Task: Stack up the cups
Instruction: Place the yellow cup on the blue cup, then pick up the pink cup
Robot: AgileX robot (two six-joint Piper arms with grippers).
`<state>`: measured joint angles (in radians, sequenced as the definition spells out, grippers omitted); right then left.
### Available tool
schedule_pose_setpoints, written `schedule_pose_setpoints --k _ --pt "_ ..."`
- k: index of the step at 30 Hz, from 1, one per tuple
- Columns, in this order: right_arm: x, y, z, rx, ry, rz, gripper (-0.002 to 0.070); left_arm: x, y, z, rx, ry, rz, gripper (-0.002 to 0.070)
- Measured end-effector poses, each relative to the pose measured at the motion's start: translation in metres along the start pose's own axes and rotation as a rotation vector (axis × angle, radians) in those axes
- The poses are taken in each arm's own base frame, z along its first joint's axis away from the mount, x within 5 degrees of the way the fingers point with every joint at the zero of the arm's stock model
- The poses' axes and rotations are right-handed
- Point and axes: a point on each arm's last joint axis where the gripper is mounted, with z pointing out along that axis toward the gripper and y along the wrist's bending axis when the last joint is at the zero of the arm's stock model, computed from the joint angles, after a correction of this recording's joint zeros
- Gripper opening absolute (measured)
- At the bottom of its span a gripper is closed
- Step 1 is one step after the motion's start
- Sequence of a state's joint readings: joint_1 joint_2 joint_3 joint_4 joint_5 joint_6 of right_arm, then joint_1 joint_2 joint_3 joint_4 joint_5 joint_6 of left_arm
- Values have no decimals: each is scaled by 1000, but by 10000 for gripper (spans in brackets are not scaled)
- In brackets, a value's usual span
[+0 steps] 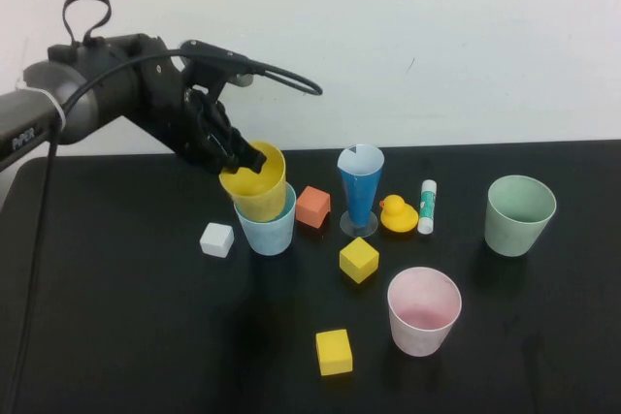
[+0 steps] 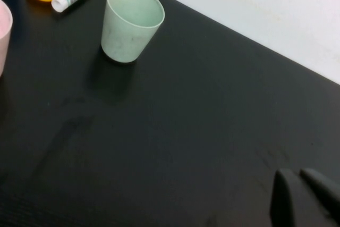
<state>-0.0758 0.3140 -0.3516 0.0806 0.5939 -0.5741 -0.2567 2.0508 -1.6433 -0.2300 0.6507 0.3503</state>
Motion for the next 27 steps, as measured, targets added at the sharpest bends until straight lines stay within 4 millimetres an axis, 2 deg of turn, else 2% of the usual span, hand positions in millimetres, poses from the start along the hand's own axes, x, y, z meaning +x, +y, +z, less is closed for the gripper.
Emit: schedule_pose_setpoints --k 3,5,8,10,12,15,17,22,27 --pt "0 0 0 0 0 0 -3 1 1 3 -6 3 6 94" --pt "0 0 0 -1 0 1 -3 0 1 3 -10 -9 3 210" --pt "0 2 0 -18 -3 22 -3 -5 0 -2 -4 -51 -22 332" --pt "0 2 0 -28 3 29 -3 -9 -1 -10 -5 -81 -42 331" --pt "0 3 1 -39 7 37 -3 -15 -2 -26 -10 -122 -51 262" --pt "-4 2 -1 -60 22 47 -3 -26 -5 -64 -22 -205 -44 109" --pt "-12 -1 -3 -76 38 50 -3 -33 -8 -98 -48 -273 -3 46" --pt "-38 -11 0 -174 120 31 -3 -36 -20 -189 -96 -425 68 8" --pt "-73 -14 7 -376 128 -21 -3 -16 -36 -276 -141 -581 129 3"
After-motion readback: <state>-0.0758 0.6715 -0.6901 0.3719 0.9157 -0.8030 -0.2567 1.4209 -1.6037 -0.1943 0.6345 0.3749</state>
